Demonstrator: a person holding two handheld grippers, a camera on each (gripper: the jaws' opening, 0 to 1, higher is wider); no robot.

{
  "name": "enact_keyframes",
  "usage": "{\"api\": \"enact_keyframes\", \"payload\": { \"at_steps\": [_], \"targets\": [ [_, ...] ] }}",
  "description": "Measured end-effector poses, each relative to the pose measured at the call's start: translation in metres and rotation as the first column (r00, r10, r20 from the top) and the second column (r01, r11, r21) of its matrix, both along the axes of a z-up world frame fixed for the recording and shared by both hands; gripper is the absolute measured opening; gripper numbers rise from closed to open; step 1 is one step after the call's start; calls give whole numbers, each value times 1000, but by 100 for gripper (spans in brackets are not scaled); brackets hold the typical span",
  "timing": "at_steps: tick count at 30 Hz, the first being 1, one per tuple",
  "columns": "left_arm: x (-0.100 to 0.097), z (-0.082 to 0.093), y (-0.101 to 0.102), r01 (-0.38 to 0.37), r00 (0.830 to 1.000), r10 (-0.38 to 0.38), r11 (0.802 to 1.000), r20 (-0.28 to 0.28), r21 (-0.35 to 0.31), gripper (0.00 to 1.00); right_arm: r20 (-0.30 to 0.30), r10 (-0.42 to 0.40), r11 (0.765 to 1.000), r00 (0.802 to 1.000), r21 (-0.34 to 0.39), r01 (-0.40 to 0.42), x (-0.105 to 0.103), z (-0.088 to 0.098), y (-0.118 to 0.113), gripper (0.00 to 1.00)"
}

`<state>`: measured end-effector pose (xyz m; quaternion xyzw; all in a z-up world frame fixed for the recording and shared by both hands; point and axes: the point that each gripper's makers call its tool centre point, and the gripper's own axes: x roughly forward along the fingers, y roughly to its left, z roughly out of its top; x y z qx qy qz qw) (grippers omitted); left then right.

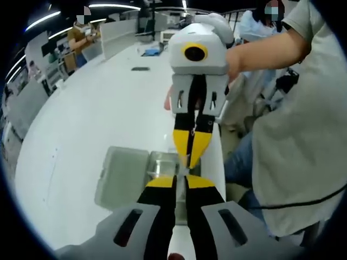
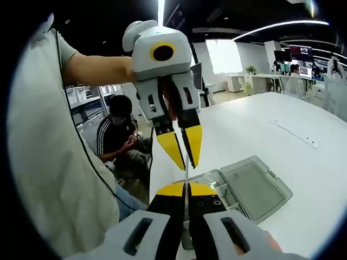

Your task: Insert the divider into the dual guide fixture by aligning both edges with the guide slots and pushing it downward to the bottom, including one-sided entry, uneven engagement, binding, and posture correction.

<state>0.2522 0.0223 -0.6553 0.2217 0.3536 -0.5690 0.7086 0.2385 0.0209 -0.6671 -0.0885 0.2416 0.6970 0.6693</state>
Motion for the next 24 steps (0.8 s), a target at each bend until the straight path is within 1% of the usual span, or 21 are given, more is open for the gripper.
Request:
{"api": "enact_keyframes", "payload": {
  "at_steps": [6,8,13,21,24],
  "targets": [
    [-1,0,0,8,1000,-7,1000,-10,8,1,27,15,1000,1000,-5,-15,0,0,0,0],
    [-2,-1,0,2,1000,-2,1000,-30,13,1,34,22,1000,999,-8,-22,-1,0,0,0],
    [-2,0,0,-5,999,6,1000,-48,20,1,39,25,1000,999,-5,-25,-1,1,0,0],
    [0,2,-1,-11,998,12,1000,-57,15,2,52,29,1000,998,-4,-29,0,1,0,0],
    [-2,2,-1,-1,998,2,1000,-59,19,1,59,35,999,998,-7,-34,-1,1,0,0]
  ]
}}
